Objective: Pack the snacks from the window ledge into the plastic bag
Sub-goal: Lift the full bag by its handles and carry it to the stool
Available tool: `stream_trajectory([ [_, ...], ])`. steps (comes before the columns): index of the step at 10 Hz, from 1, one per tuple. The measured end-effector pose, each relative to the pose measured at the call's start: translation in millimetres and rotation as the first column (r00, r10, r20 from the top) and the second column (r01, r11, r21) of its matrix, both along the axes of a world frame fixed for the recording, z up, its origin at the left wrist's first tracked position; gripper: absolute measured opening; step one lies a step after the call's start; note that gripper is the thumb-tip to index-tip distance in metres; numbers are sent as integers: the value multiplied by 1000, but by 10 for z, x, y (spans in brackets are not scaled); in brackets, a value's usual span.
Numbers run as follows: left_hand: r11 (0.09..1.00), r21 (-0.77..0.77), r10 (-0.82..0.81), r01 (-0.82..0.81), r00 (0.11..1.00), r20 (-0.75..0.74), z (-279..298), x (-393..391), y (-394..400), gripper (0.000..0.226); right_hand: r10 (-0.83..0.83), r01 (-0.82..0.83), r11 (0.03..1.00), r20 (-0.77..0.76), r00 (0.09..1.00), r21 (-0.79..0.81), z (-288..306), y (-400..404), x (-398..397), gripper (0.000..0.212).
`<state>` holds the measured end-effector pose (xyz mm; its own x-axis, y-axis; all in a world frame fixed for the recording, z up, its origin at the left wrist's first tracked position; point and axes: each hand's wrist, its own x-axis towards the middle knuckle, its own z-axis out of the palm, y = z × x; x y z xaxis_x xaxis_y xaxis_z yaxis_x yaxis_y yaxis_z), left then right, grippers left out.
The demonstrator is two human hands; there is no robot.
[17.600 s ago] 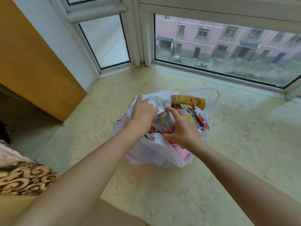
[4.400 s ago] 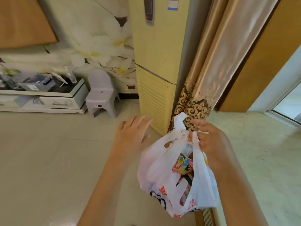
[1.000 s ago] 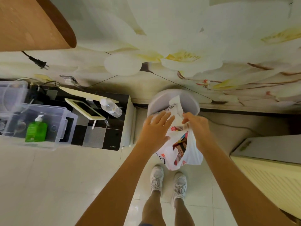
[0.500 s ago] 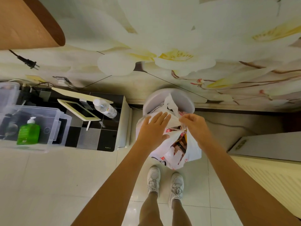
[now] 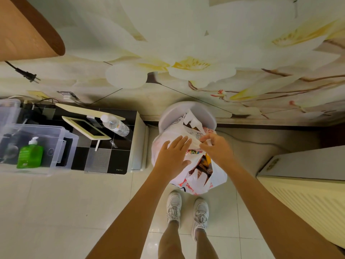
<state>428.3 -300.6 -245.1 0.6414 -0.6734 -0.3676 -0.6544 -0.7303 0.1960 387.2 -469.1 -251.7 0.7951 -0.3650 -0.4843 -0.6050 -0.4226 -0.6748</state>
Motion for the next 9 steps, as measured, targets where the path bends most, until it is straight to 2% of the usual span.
stream_trajectory([
  [3,1000,1,-3,3,1000,-2,-3,-114,-24,72,55,-68,982,-77,995,-175,13,-35,-139,20],
  [5,1000,8,-3,3,1000,-5,11,-164,-36,72,94,-171,910,-215,972,-378,125,-56,-214,22],
  [7,1000,-9,4,-4,1000,16,67,-202,-63,70,147,-279,828,-292,945,-486,294,-73,-312,29],
  [8,999,-32,19,-17,999,45,128,-185,-65,68,155,-254,796,-221,963,-549,405,-61,-328,25],
  [9,993,-108,59,-48,994,95,289,-153,-82,64,186,-179,774,-52,981,-607,541,-70,-301,23],
])
